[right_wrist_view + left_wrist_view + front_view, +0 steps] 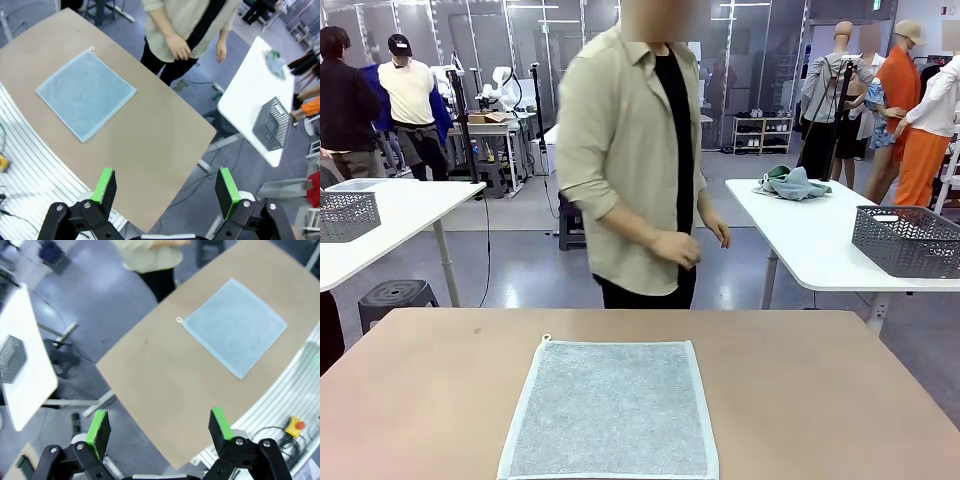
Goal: Fold the towels and place them in the basket.
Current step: When a person lays out a Towel with hook on the table, fold it in half twice.
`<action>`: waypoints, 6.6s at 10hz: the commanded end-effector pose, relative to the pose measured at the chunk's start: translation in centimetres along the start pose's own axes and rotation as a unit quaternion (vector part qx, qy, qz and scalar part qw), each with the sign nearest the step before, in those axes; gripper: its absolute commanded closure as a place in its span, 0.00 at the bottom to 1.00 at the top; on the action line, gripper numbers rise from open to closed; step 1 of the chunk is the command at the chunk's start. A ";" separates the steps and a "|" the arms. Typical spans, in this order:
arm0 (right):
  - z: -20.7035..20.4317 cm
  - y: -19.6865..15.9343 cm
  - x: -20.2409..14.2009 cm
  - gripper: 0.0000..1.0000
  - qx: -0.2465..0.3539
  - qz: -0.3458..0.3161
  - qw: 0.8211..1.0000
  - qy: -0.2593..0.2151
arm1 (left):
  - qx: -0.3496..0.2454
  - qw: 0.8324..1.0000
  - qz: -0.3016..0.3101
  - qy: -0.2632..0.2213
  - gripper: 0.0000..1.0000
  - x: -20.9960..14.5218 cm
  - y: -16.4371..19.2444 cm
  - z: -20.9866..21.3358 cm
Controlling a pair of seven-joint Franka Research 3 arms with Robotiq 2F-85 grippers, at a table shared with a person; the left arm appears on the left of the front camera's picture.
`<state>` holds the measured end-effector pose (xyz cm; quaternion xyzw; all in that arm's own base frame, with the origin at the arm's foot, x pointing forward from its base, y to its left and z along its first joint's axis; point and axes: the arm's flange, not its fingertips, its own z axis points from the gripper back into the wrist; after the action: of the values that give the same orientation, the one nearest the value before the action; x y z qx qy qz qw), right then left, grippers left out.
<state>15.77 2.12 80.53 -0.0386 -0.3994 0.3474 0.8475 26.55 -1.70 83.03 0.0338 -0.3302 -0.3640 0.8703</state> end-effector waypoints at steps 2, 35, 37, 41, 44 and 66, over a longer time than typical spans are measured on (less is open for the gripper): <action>-2.1 4.4 5.2 0.00 -0.084 0.106 0.986 0.096 | 0.147 0.986 -0.069 0.046 0.00 3.7 -8.0 -0.7; -35.1 22.2 -2.9 0.00 0.259 0.383 0.859 0.219 | -0.207 0.904 -0.337 0.163 0.00 -3.3 -29.0 -32.6; -34.8 22.8 -2.5 0.00 0.247 0.388 0.853 0.245 | -0.218 0.884 -0.352 0.216 0.00 -2.6 -28.4 -32.4; -35.4 22.9 -2.3 0.00 0.246 0.406 0.849 0.231 | -0.218 0.889 -0.346 0.206 0.00 -3.0 -28.4 -32.7; -39.1 24.9 -4.2 0.00 0.269 0.375 0.858 0.223 | -0.267 0.877 -0.353 0.189 0.00 -5.3 -31.2 -36.1; -47.2 26.3 -8.2 0.00 0.288 0.330 0.866 0.243 | -0.266 0.892 -0.323 0.172 0.00 -8.2 -31.6 -46.5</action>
<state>30.68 26.95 34.25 -0.0058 -0.0278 0.6863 0.7267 30.88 -27.75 32.79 -0.0319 -0.0351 -0.6878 0.7244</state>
